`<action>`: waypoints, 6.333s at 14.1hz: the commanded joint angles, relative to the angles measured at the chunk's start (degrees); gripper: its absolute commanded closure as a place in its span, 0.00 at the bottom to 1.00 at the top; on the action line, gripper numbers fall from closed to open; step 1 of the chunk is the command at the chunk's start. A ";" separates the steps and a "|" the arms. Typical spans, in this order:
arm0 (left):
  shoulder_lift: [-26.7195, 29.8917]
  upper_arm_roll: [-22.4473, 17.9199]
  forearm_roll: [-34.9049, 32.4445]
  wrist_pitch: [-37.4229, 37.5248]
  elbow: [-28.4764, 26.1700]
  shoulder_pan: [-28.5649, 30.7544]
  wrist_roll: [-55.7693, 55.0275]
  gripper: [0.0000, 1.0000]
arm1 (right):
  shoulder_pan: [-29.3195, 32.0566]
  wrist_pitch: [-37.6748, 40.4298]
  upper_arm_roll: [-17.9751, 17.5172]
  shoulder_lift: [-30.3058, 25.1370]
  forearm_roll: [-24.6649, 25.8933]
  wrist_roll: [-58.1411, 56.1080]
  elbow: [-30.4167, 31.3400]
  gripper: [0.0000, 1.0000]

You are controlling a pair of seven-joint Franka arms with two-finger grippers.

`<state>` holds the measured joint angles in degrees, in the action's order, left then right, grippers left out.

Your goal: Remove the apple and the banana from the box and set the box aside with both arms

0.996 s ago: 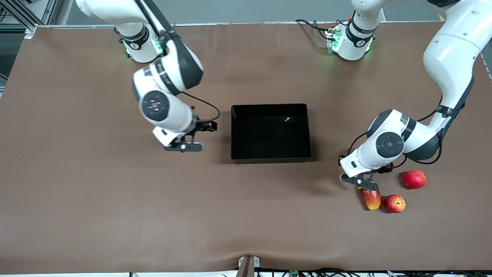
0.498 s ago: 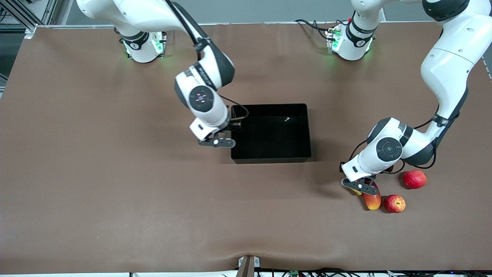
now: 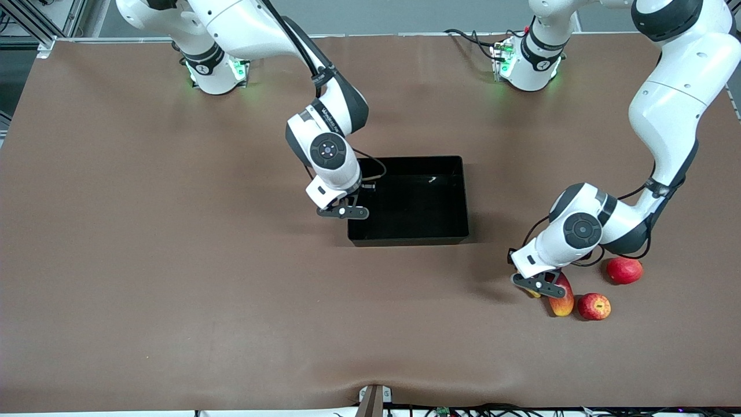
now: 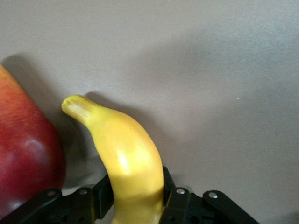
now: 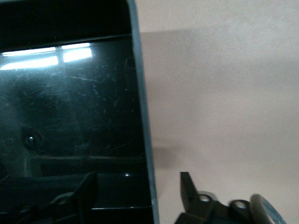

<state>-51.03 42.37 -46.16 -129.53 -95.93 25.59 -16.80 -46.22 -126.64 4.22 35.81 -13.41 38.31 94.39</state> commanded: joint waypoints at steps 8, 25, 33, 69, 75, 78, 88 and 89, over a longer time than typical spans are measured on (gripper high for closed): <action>9.43 5.33 -0.77 6.71 1.70 1.04 -1.83 0.00 | 3.32 11.12 0.70 -0.74 -1.01 -0.16 -7.71 1.00; 40.82 8.08 27.26 32.49 9.79 3.85 -2.36 0.00 | 35.73 29.70 1.05 -21.75 5.59 -27.01 2.72 1.00; 50.04 -5.74 35.51 39.61 9.44 -9.10 -1.75 0.00 | 54.99 15.57 0.97 -20.96 5.41 -49.70 15.03 1.00; 56.91 -40.00 43.53 43.13 5.40 -27.17 9.94 0.00 | 45.44 26.41 0.53 -10.40 8.22 -59.59 -22.65 0.00; 56.74 -40.17 43.62 42.96 5.57 -27.09 9.77 0.00 | 43.50 44.61 0.53 -20.50 8.49 -47.62 -23.20 0.00; 56.30 -40.26 43.44 42.96 6.01 -26.91 9.59 0.00 | 43.41 49.38 0.61 -28.40 8.75 -47.27 -18.30 0.00; 57.36 -40.00 44.05 41.38 4.78 -26.91 9.94 0.00 | 44.90 43.07 0.97 -43.02 11.91 -47.01 -0.96 0.00; 57.35 -40.09 44.14 41.38 4.87 -26.91 9.86 0.00 | 45.34 42.97 0.97 -42.76 11.91 -47.01 -1.31 0.00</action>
<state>4.96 2.35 -1.70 -87.50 -90.21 -1.46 -7.77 -2.19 -82.64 5.43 -6.15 -2.28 -9.39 92.32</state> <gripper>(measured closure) 0.000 0.000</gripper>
